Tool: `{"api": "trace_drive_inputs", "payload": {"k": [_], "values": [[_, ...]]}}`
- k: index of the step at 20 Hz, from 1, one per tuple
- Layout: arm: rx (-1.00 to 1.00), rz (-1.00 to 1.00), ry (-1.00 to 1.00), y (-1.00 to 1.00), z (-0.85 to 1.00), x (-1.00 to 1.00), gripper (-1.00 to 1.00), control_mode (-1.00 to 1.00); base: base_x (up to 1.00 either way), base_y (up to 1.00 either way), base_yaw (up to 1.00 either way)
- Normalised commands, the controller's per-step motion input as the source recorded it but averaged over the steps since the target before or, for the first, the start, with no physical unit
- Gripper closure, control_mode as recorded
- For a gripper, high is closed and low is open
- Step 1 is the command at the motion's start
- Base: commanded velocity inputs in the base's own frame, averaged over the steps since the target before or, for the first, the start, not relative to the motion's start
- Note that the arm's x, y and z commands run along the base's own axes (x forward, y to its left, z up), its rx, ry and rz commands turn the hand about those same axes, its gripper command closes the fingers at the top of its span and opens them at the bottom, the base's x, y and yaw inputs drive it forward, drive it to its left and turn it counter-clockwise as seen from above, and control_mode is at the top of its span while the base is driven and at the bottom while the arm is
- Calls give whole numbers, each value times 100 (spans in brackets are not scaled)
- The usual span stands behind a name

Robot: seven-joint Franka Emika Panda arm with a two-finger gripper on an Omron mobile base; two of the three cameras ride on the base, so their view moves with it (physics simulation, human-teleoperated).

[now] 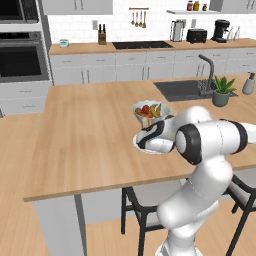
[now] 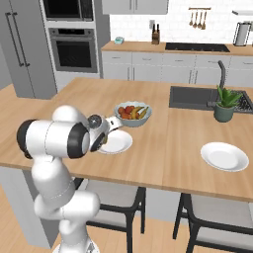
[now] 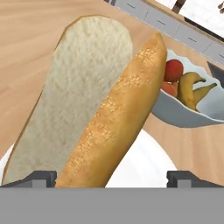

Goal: Place one bun and one sausage from the bowl on each plate.

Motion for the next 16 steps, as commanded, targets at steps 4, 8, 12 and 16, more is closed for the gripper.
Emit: {"api": "trace_drive_inputs", "payload": {"k": [4,8,12,16], "values": [[-1,3,0,-38,-4,6,-100,-100,0,0,0],[-4,1,0,0,-26,0,-100,-100,0,0,0],[-2,0,-4,-4,-17,0,-100,-100,0,0,0],[-3,0,-20,0,-36,-15,-100,-100,0,0,0]]}}
